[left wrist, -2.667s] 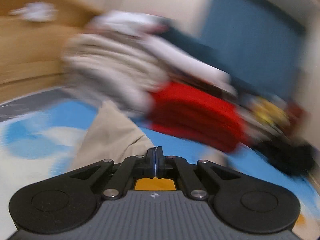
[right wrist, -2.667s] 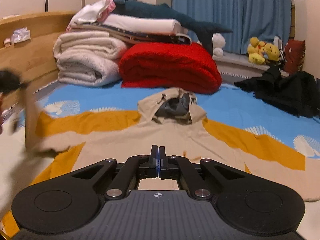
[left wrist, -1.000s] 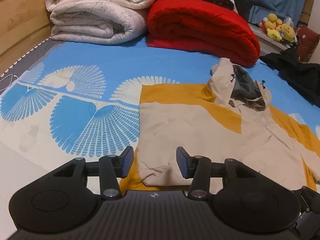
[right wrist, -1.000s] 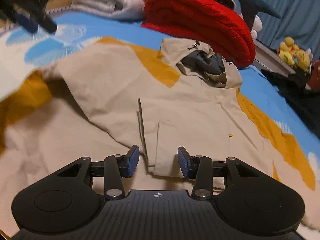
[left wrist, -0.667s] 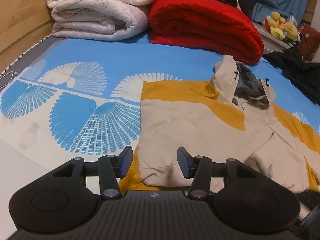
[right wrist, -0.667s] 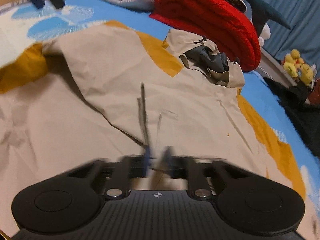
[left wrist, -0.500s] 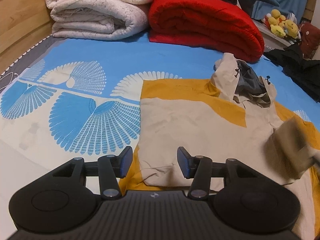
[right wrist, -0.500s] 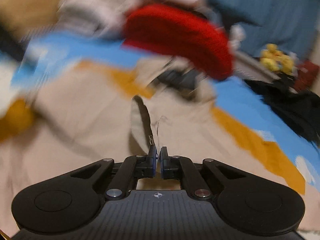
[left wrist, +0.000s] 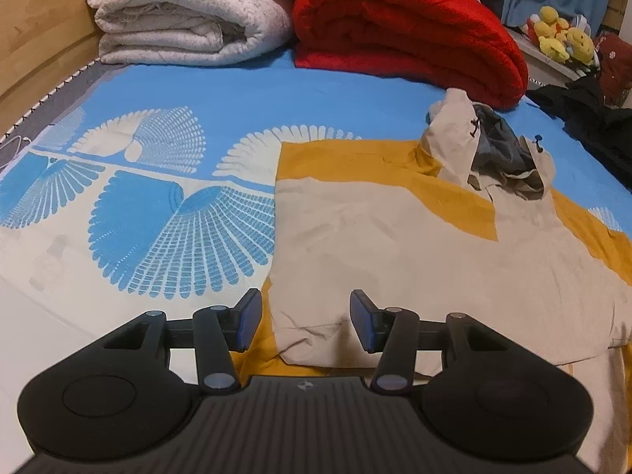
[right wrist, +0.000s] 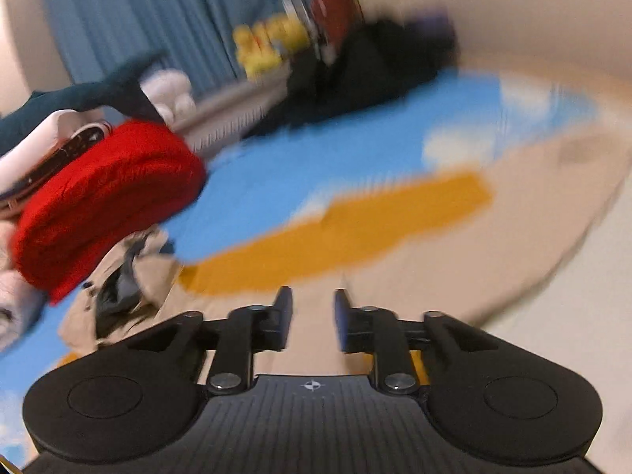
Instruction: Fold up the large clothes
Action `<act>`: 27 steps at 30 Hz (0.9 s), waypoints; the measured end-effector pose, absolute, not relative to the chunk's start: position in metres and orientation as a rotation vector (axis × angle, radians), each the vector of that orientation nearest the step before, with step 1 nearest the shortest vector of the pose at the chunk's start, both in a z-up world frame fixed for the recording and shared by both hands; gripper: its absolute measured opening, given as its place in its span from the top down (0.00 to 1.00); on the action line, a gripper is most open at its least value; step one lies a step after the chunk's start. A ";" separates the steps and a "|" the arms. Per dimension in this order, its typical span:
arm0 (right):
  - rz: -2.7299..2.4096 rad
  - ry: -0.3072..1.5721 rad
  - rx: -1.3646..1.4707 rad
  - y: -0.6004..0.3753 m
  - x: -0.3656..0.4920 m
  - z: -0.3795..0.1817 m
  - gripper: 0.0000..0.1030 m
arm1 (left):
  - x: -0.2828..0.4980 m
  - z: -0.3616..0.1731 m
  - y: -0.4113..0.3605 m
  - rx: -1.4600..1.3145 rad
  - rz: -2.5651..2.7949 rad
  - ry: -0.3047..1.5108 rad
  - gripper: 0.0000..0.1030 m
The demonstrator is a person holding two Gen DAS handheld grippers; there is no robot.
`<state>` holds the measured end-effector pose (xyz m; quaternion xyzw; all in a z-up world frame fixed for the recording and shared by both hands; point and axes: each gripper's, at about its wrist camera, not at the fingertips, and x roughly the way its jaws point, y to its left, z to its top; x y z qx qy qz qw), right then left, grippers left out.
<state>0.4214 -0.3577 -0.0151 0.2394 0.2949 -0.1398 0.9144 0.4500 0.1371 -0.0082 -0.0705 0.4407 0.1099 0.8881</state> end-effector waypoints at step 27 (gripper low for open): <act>-0.488 0.646 0.527 -0.366 0.436 -0.034 0.80 | 0.466 -0.067 0.142 -0.083 0.231 1.090 0.42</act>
